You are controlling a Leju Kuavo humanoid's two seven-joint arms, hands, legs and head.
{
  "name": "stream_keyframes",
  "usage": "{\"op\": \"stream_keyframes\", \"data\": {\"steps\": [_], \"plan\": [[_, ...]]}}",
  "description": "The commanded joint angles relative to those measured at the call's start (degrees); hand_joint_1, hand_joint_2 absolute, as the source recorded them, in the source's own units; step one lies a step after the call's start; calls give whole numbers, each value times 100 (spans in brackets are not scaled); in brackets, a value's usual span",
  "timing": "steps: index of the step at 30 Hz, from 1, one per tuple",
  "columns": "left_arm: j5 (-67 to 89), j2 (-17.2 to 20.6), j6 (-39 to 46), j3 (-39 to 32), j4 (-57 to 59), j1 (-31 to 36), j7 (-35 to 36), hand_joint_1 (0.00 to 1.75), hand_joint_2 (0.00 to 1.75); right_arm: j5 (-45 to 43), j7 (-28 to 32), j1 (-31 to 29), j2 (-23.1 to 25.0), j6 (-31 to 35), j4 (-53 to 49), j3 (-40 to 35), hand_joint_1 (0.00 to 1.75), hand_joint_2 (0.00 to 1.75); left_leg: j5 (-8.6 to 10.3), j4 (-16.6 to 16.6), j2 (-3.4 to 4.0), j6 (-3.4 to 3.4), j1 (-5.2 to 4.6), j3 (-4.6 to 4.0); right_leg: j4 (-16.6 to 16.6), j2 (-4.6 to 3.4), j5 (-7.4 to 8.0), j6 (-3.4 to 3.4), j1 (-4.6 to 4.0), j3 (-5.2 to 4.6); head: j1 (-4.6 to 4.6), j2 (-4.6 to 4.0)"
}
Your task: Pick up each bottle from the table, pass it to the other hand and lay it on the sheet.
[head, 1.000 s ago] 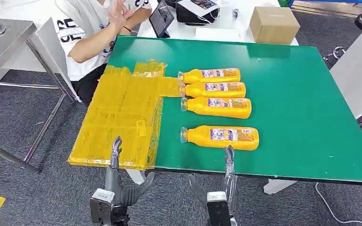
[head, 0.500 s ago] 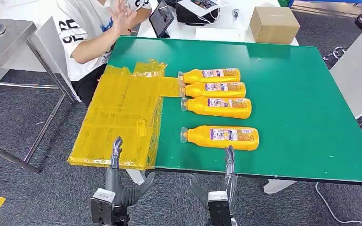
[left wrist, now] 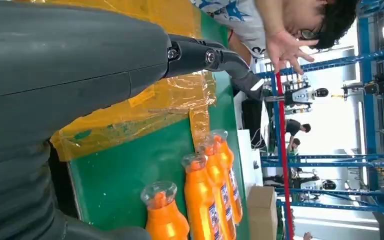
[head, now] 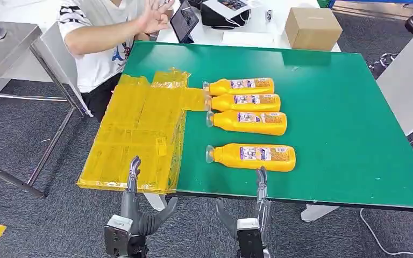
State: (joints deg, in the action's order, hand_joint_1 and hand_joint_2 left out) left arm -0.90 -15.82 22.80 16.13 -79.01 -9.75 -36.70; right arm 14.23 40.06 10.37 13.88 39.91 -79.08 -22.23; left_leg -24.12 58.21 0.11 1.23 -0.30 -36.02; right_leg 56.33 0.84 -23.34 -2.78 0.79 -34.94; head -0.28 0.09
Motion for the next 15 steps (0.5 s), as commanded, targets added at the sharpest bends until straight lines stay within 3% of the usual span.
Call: {"op": "stream_keyframes", "data": {"steps": [1, 6, 8, 15], "plan": [[20, 35, 24, 157, 156, 61, 3, 0, 175, 404, -6, 1, -24, 9, -65, 277, 0, 175, -13, -7, -1, -9, 6, 37, -9, -6, -11, 11, -5, 36, 0, 0], [365, 108, -18, 22, 130, 384, -182, 0, 175, 1027, -185, -507, -338, -27, -606, 722, 0, 175, -16, -5, -4, -11, 7, 43, -7, -5, -14, 13, -5, 43, 0, 0], [461, 67, -125, -125, 163, 544, -136, 0, 175, 1118, -444, -757, -417, -258, -695, 915, 0, 175, 3, -1, -4, -3, -1, 1, -2, 0, 3, 3, 1, 1, 0, 0], [440, -27, -739, -713, 1572, 2142, -43, 0, 175, 1125, -1014, -2843, -762, -1055, 958, 1455, 0, 175, 21, -10, 3, 4, -2, 13, -12, -8, 30, 15, 1, 13, 2, 0]]}}
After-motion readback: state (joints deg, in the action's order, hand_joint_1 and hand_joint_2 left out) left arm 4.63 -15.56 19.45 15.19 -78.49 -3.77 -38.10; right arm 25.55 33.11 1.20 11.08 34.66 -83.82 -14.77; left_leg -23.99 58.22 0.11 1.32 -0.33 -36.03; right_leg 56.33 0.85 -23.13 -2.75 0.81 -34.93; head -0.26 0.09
